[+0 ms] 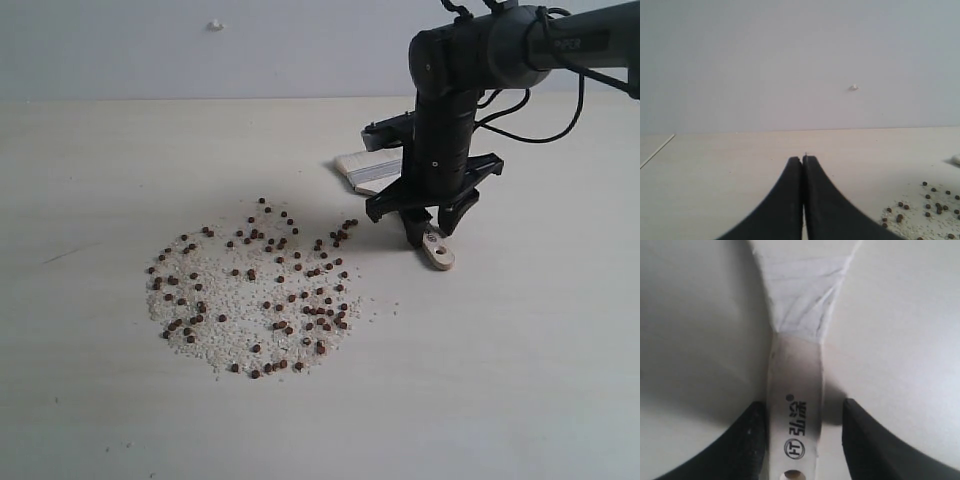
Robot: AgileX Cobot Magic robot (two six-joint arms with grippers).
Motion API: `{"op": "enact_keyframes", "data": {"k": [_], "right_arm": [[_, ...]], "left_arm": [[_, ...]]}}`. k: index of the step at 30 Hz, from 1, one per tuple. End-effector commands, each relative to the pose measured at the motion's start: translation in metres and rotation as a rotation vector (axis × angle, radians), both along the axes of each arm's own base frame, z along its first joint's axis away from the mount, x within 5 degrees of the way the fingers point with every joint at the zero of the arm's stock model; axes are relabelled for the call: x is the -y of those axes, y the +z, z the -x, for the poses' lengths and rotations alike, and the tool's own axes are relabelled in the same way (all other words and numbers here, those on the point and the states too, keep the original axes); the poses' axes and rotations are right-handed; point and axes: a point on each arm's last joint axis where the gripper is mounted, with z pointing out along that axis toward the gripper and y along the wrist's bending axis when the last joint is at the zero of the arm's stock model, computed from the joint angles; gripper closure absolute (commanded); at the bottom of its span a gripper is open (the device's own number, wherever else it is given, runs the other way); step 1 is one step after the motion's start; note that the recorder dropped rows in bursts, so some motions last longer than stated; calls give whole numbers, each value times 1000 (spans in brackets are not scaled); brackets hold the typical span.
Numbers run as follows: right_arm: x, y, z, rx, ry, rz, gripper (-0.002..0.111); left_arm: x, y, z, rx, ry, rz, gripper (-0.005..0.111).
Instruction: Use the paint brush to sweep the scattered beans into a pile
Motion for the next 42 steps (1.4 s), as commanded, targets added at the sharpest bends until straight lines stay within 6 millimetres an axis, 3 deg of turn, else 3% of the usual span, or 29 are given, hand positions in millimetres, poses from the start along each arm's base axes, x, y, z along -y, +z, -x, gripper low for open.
{"op": "enact_keyframes", "data": {"k": [1, 14, 22, 26, 34, 42], "right_arm": [[0, -10, 2, -10, -12, -31, 64], [-5, -10, -3, 35, -13, -87, 65], [-5, -10, -3, 37, -30, -82, 88], [-3, -10, -3, 44, -21, -61, 108], [-2, -8, -4, 51, -8, -51, 108], [0, 18, -4, 100, 16, -51, 108]], "left_arm": [[0, 0, 1, 7, -8, 2, 107], [0, 0, 1, 7, -8, 2, 107], [0, 0, 1, 7, -8, 2, 107], [0, 0, 1, 7, -8, 2, 107], [0, 0, 1, 7, -8, 2, 107], [0, 0, 1, 7, -8, 2, 107]]}}
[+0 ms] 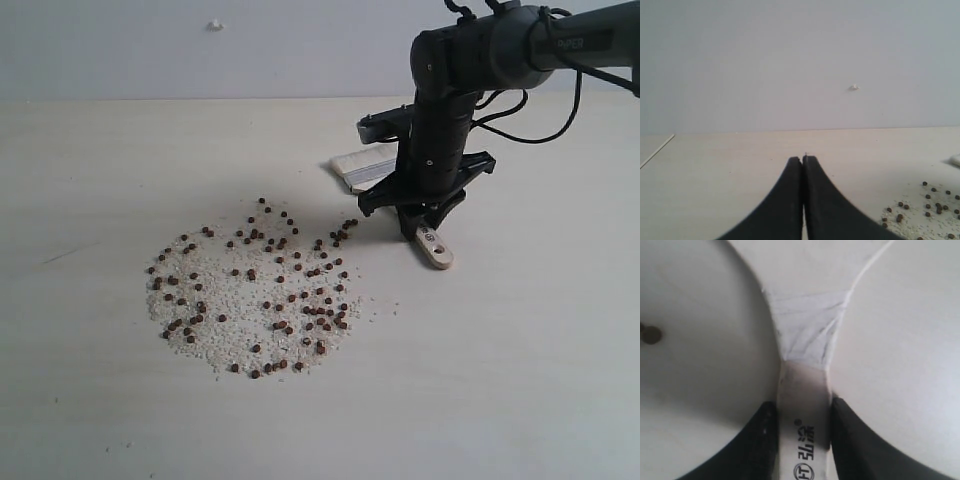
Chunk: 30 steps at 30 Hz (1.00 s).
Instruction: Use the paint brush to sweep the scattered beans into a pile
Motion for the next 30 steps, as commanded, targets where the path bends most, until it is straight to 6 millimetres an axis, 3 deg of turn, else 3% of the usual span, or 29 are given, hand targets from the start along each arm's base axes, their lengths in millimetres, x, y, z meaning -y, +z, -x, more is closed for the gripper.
{"op": "enact_keyframes", "data": {"k": [1, 11, 13, 16, 18, 20, 23, 25, 27, 30], "right_arm": [[4, 19, 1, 35, 30, 10, 108], [9, 74, 4, 138, 64, 18, 108], [9, 83, 4, 152, 74, 14, 108], [8, 96, 2, 182, 101, 8, 108], [8, 107, 0, 195, 114, 6, 108], [7, 117, -2, 212, 120, 3, 108], [6, 125, -5, 231, 120, -2, 108], [5, 129, -5, 233, 122, -2, 108], [5, 131, -6, 233, 122, -2, 108], [5, 131, -6, 233, 123, -2, 108]], "left_arm": [[0, 0, 1, 7, -8, 2, 107], [0, 1, 1, 9, -7, 2, 107], [0, 2, 1, 18, -10, 104, 107], [-6, 24, 4, 260, 27, 241, 107], [-9, 39, 9, 442, 39, 245, 107], [-7, 48, 6, 517, 26, 216, 107], [1, 48, -6, 482, -37, 155, 107], [14, 54, -22, 436, -134, -27, 107], [31, 70, -47, 433, -297, -138, 107], [48, 76, -87, 389, -460, -200, 107]]}}
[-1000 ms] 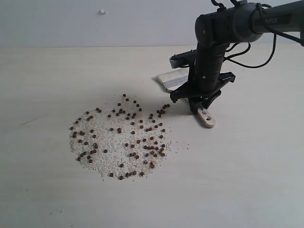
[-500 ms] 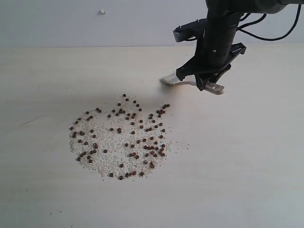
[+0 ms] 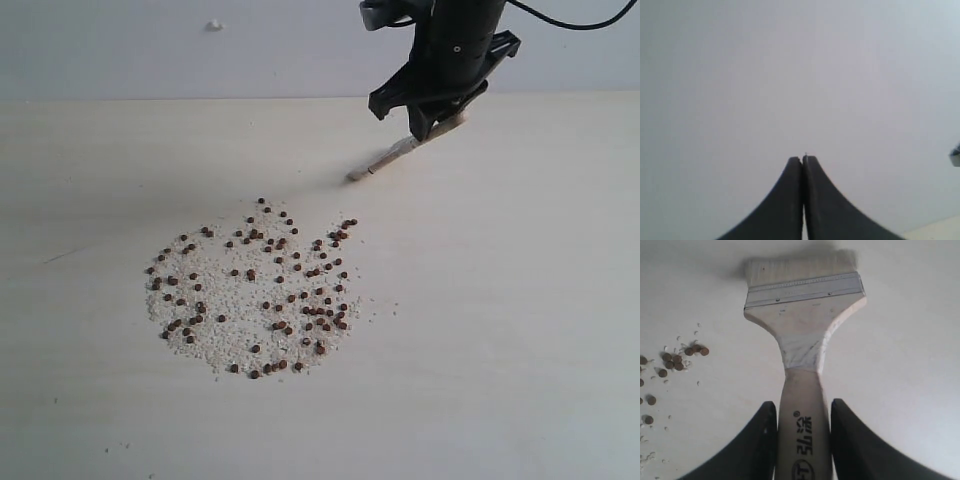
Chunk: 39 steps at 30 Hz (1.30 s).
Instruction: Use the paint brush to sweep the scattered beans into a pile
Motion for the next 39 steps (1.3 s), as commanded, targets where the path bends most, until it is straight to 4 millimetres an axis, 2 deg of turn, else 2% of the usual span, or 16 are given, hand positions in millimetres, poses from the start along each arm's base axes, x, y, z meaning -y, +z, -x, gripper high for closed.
{"op": "enact_keyframes", "data": {"k": [1, 3, 4, 5, 7, 10, 13, 15, 19, 23, 26, 32, 39], "right_arm": [[2, 9, 0, 22, 10, 3, 108], [2, 9, 0, 24, 10, 3, 108], [2, 10, -1, 31, 10, 0, 108], [2, 10, -1, 35, 11, -2, 108], [1, 10, -2, 46, 11, -12, 108], [-1, 11, -4, 66, 11, -29, 108], [-1, 11, -5, 82, 12, -37, 108], [-2, 12, -6, 93, 13, -42, 108], [-2, 12, -6, 97, 3, -47, 108], [-2, 12, -6, 97, 3, -47, 108], [-2, 12, -7, 99, 3, -48, 108], [-2, 15, -7, 113, 4, -53, 108], [-8, 30, -7, 112, -7, -117, 108]], "left_arm": [[27, 10, -56, -34, -245, -162, 107], [35, 7, -94, -107, -316, -208, 106], [40, -5, -118, -183, -363, -226, 103], [44, -8, -136, -203, -396, -232, 100], [56, -28, -175, -269, -468, -240, 86], [81, -65, -222, -340, -554, -257, 61], [114, -93, -251, -351, -645, -297, 48], [135, -106, -267, -331, -672, -328, 47], [176, -133, -285, -324, -709, -344, 47], [215, -159, -291, -299, -705, -529, 47], [238, -172, -294, -313, -684, -585, 47], [257, -188, -298, -332, -677, -541, 47], [259, -206, -308, -375, -627, -473, 47]]}}
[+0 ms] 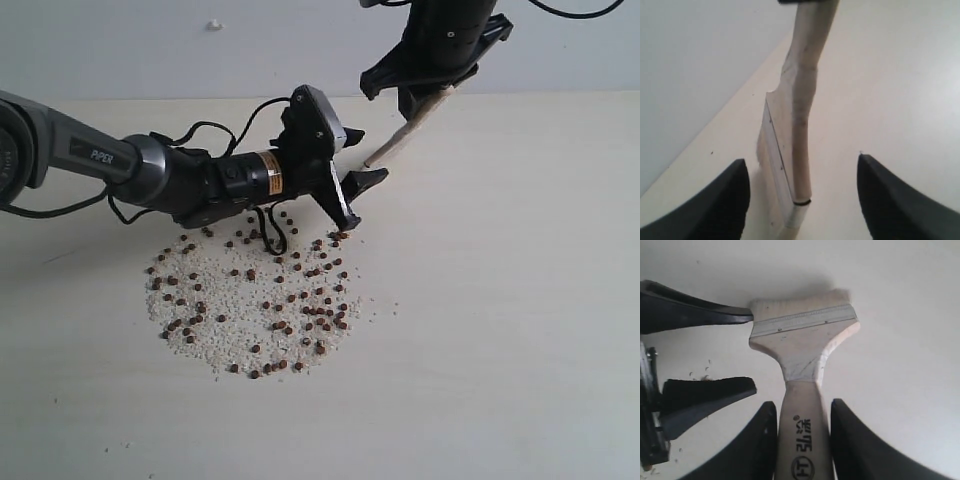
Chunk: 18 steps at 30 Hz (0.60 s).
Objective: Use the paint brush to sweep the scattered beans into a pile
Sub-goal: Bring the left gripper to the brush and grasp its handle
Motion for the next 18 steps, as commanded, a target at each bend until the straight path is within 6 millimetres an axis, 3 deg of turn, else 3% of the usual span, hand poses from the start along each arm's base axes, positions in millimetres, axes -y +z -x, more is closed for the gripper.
{"op": "enact_keyframes", "data": {"k": [1, 8, 13, 18], "right_arm": [[-3, 18, 1, 18, -8, -69, 108], [-4, 20, -1, 27, -6, -72, 108], [-4, 19, 0, 25, -9, -72, 108], [-5, 20, 0, 23, -10, -83, 108]], "left_arm": [[2, -5, -8, -20, 54, 40, 47], [13, -4, -11, -6, 50, 64, 49], [18, -15, -9, -14, 31, 47, 74], [20, -24, -8, -21, 24, 41, 77]]}}
